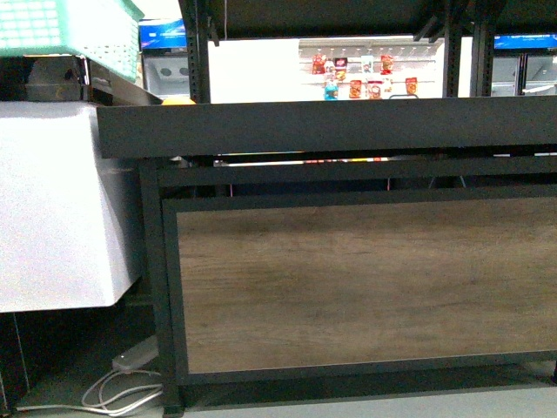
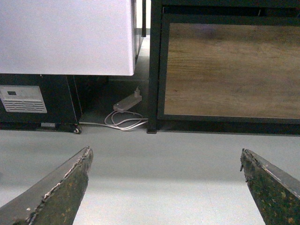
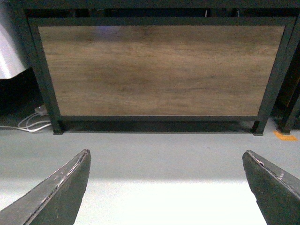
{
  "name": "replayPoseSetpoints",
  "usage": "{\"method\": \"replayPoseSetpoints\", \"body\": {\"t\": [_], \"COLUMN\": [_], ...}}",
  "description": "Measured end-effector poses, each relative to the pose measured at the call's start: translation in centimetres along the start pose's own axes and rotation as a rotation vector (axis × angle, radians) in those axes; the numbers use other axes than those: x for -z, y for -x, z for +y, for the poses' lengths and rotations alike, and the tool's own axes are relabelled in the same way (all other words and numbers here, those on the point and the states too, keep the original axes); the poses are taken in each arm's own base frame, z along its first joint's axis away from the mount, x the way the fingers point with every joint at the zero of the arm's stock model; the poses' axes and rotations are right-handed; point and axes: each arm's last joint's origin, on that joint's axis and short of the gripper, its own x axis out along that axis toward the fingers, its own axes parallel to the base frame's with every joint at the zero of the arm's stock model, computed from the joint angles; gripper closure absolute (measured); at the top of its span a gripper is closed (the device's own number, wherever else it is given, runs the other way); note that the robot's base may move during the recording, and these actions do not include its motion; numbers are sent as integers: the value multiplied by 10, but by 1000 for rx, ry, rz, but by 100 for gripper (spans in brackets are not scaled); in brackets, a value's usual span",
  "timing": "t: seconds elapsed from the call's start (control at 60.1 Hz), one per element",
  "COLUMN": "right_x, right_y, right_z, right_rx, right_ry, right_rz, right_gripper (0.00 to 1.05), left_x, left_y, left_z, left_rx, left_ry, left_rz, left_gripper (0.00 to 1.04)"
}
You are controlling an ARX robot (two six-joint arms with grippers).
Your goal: Pick lemon from shelf
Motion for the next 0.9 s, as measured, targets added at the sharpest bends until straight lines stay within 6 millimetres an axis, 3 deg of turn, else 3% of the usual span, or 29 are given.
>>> {"method": "replayPoseSetpoints", "body": {"t": [0.898], "right_x": [0], "right_y": [0], "right_z": [0], "right_rx": [-4], "right_ry": [0], "right_rz": [0], "right_gripper": [7], "left_x": [0], "left_y": [0], "left_z": [0], "left_rx": [-3], "left_ry": [0], "left_rz": [0], "left_gripper": [8]}}
